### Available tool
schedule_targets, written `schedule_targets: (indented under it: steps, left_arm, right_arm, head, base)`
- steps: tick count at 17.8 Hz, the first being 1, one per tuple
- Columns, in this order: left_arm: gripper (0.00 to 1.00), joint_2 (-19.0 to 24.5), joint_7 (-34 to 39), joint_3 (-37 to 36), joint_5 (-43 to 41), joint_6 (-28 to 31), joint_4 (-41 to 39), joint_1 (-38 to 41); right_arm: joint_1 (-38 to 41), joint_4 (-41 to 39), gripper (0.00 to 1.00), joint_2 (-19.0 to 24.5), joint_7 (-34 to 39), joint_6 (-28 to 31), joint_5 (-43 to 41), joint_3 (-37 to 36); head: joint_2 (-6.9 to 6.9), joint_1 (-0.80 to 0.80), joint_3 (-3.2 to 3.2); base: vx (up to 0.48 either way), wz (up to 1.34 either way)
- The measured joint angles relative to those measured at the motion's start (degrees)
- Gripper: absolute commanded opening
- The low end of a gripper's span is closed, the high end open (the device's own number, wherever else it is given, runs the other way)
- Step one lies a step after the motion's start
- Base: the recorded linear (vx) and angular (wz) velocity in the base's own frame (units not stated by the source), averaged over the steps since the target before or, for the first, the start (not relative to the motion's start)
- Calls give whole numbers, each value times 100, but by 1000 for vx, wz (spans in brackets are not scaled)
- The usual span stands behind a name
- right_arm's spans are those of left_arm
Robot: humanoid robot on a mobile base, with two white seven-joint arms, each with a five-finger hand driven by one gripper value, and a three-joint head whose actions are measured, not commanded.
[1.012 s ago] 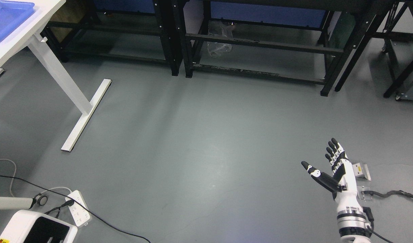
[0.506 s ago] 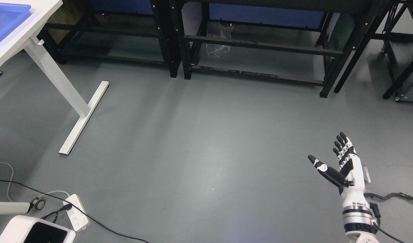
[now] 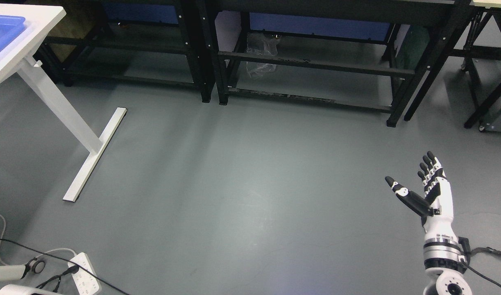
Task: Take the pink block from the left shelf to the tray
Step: 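Drive toward the black shelf holding the green tray, right hand raised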
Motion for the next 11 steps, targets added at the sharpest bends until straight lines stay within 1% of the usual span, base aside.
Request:
schedule_targets:
  steps: [2, 5, 7, 11]
  left_arm:
    - [100, 0, 0, 0, 0, 0, 0, 0]
    - [100, 0, 0, 0, 0, 0, 0, 0]
    - [100, 0, 0, 0, 0, 0, 0, 1]
    - [100, 0, 0, 0, 0, -2, 0, 0]
  right_arm:
    - [-52, -34, 99, -153, -385, -160, 363, -14]
    - [-92, -68, 100, -415, -816, -230, 830, 16]
    - [-66, -86, 100, -567, -989, -350, 1162, 54]
    - [51, -111, 100, -677, -1107, -927, 1764, 82]
  head:
    - [0, 0, 0]
    - [0, 0, 0]
    - [0, 0, 0]
    - [0, 0, 0]
  base:
    - [190, -17]
    - [209, 56]
    - [200, 115]
    - [194, 28]
